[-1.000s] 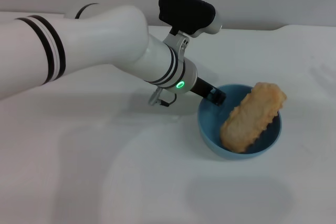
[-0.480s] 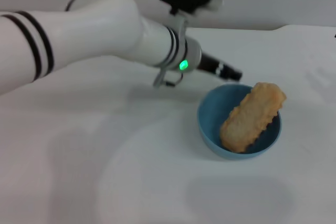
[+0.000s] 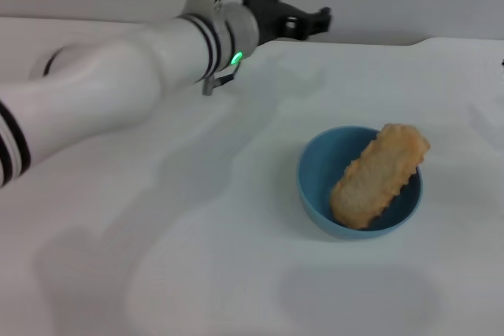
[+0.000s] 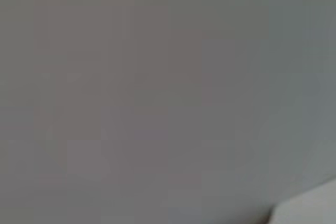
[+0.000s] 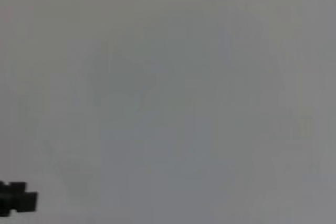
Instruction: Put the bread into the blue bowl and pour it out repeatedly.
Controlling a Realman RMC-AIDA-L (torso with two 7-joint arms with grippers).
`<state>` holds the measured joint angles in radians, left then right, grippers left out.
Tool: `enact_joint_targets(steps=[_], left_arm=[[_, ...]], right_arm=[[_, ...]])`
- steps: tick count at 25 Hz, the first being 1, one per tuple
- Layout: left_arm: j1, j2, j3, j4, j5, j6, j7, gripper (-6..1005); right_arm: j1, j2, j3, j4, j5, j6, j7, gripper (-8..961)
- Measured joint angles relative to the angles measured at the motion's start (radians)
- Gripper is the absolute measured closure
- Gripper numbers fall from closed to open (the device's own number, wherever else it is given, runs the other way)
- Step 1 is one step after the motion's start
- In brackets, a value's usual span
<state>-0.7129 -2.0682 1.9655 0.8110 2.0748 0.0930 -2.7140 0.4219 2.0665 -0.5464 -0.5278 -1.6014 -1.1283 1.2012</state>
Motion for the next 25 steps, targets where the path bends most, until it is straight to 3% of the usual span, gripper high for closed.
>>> enact_joint_targets(steps=[2,9,11,15,16,21,25], left_arm=[[0.017,-0.001,0.066,-0.029,0.001,-0.136,-0.001,145],[0.049,-0.006,0.170,-0.087,-0.004,-0.340,-0.012,142],[0.070,-0.007,0.238,-0.114,-0.005,-0.456,-0.062,141],[0.087,-0.006,0.289,-0.135,-0.006,-0.533,-0.111,141],[0.093,-0.007,0.300,-0.143,-0.006,-0.552,-0.120,141],[0.128,-0.009,0.385,-0.162,-0.007,-0.682,-0.163,141],[0.140,-0.009,0.393,-0.163,-0.007,-0.694,-0.164,141]], right_arm=[[0.001,0.000,0.001,0.037,0.070,0.008,-0.086,353],[0.001,0.000,0.005,0.141,0.230,0.016,-0.254,265],[0.000,0.004,0.013,0.225,0.389,0.021,-0.459,265],[0.007,0.006,0.014,0.317,0.534,0.022,-0.674,265],[0.015,0.008,0.015,0.369,0.642,0.020,-0.766,265],[0.018,0.008,0.018,0.409,0.760,0.017,-0.787,265],[0.011,0.009,0.030,0.427,0.781,-0.007,-0.782,265]])
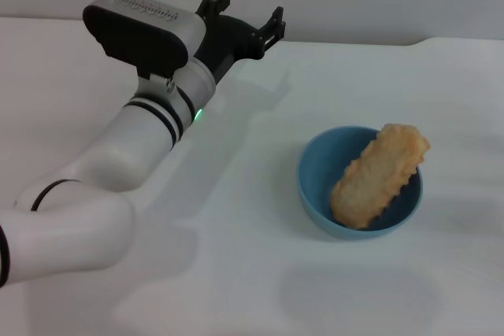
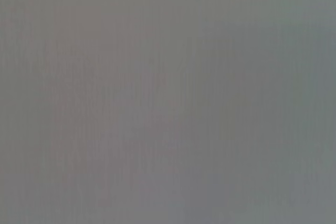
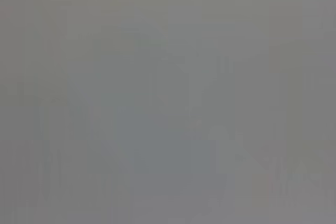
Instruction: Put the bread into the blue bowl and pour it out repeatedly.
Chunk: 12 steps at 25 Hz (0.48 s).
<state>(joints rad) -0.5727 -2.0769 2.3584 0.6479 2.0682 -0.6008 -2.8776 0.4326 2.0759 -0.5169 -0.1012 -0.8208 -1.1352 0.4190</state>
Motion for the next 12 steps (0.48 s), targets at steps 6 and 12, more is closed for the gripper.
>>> enact_joint_targets(steps=[6,12], left_arm=[[0.011,0.000,0.005,-0.009,0.000,0.001,0.000,141],[0.016,0.000,0.017,-0.011,0.001,0.000,0.000,141]], right_arm=[[0.003,0.000,0.026,0.025,0.003,-0.007,-0.001,265],[0.001,0.000,0.026,0.026,0.004,-0.006,-0.001,265]])
